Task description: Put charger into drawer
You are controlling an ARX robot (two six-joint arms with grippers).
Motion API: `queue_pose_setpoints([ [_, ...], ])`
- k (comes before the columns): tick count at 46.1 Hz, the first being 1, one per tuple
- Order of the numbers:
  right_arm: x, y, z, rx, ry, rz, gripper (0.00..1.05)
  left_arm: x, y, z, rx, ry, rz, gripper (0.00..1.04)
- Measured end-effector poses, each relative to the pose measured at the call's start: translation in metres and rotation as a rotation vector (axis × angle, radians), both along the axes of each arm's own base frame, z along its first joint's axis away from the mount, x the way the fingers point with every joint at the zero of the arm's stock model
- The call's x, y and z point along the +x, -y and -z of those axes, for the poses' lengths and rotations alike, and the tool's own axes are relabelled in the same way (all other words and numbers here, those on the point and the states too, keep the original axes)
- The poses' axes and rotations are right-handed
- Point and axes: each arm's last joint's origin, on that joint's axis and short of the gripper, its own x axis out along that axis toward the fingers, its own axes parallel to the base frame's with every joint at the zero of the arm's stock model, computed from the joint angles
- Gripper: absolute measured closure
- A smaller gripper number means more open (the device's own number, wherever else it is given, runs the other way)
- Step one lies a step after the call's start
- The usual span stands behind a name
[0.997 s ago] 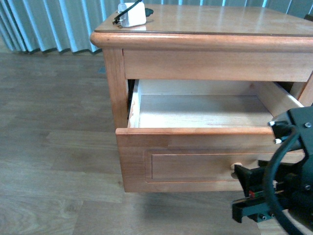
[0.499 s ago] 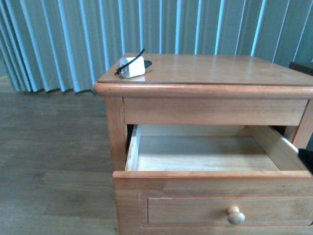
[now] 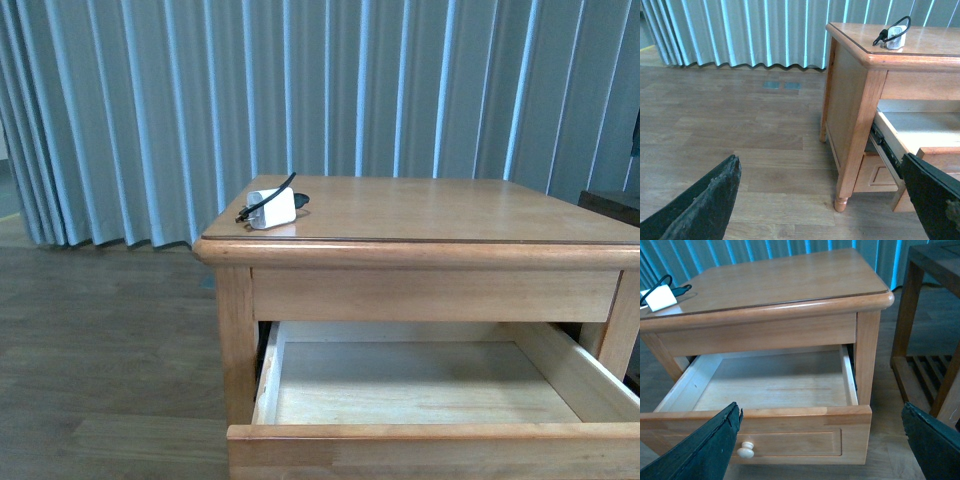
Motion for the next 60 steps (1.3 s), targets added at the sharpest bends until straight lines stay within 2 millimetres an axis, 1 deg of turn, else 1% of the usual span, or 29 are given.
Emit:
queue_pose_setpoints([
  [6,-0.008,0.008,0.0,0.014,0.056,0.0,0.08,0.0,0.0,0.0,0.0,0.0,0.0,0.06],
  [12,-0.017,0.019,0.006,0.039,0.08,0.032,0.08,0.0,0.0,0.0,0.0,0.0,0.0,0.06],
  [60,-0.017,0.019,0.006,0.042,0.081,0.032,0.08,0.0,0.0,0.0,0.0,0.0,0.0,0.06],
])
